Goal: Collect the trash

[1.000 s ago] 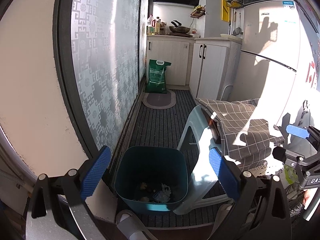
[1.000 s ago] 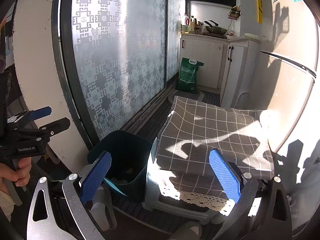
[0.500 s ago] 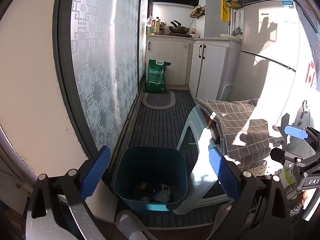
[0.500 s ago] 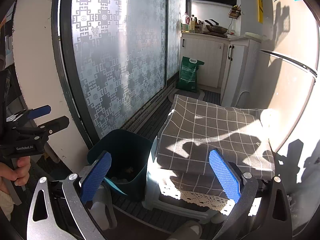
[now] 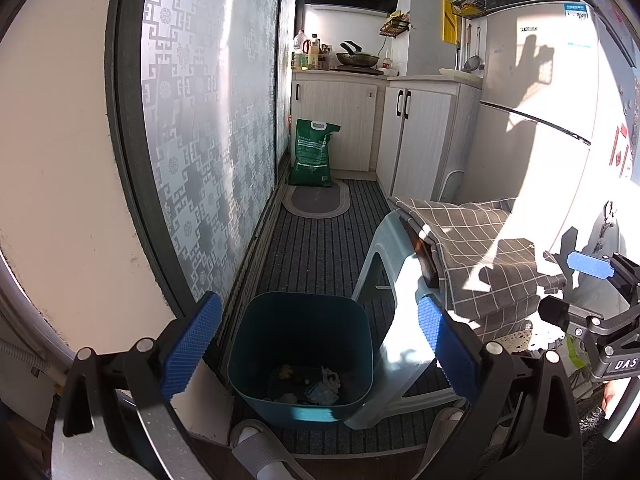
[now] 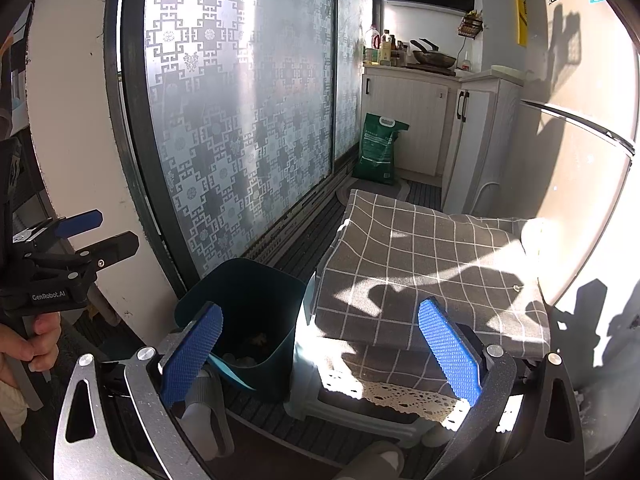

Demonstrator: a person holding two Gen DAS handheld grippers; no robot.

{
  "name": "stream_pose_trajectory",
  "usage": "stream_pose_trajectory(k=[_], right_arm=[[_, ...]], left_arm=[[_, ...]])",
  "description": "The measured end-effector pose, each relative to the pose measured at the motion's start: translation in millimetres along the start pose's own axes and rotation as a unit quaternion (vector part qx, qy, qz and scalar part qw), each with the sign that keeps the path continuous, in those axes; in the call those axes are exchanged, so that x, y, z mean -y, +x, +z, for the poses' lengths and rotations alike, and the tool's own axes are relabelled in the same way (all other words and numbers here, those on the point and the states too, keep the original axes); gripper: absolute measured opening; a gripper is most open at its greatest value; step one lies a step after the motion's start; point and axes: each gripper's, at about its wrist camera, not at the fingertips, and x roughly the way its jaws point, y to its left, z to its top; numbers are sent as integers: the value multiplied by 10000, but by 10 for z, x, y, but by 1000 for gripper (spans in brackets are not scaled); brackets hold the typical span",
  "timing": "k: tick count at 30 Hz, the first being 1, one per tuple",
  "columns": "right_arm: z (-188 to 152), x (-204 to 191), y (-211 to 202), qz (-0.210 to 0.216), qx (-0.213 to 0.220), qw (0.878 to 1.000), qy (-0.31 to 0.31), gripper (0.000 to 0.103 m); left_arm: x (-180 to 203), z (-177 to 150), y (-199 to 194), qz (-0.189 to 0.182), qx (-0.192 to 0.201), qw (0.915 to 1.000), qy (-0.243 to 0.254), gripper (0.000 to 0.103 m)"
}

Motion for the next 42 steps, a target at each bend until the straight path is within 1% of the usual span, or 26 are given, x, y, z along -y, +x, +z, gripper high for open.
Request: stream_pose_trajectory(k=[42], right_arm=[[-6, 3, -20, 17, -4, 10000, -48, 99]], left_arm=[[0, 8, -12, 6, -2, 10000, 5, 100]])
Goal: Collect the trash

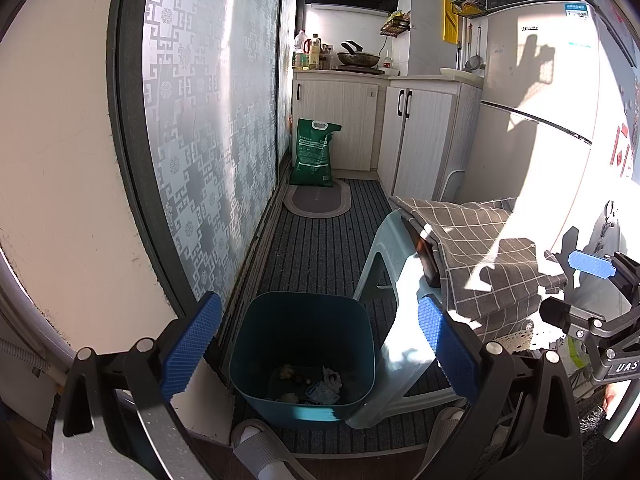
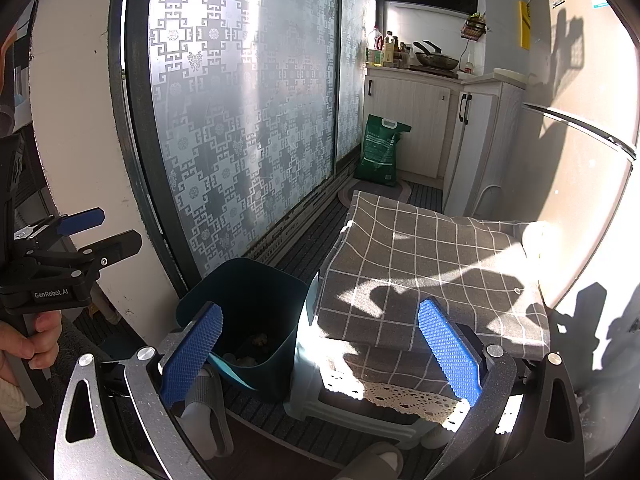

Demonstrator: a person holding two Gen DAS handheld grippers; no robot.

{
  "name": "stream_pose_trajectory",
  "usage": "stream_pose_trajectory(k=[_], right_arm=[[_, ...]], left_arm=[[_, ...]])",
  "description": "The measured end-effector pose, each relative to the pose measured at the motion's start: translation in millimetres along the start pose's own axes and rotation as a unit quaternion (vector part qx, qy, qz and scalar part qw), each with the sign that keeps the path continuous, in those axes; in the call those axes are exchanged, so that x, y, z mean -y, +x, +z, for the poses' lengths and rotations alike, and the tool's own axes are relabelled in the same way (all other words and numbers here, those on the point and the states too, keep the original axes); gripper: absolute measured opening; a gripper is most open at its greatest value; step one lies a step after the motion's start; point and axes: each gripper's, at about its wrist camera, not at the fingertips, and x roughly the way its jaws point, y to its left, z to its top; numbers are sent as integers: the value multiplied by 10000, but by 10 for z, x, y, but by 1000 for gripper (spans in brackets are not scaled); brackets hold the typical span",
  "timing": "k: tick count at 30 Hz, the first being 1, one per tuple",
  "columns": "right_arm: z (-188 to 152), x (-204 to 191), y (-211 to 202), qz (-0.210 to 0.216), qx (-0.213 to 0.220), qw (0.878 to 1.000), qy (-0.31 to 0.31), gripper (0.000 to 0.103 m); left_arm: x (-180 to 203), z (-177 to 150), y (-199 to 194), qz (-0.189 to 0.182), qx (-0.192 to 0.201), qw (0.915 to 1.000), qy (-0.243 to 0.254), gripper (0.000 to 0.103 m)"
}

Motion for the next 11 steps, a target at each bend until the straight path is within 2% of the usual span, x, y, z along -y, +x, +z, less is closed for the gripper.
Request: stream_pose_trajectory(k=[11], right_arm=[[1, -7, 1, -1, -2, 10000, -2, 99]], left_arm=[[-40, -2, -14, 20, -3, 10000, -11, 100]])
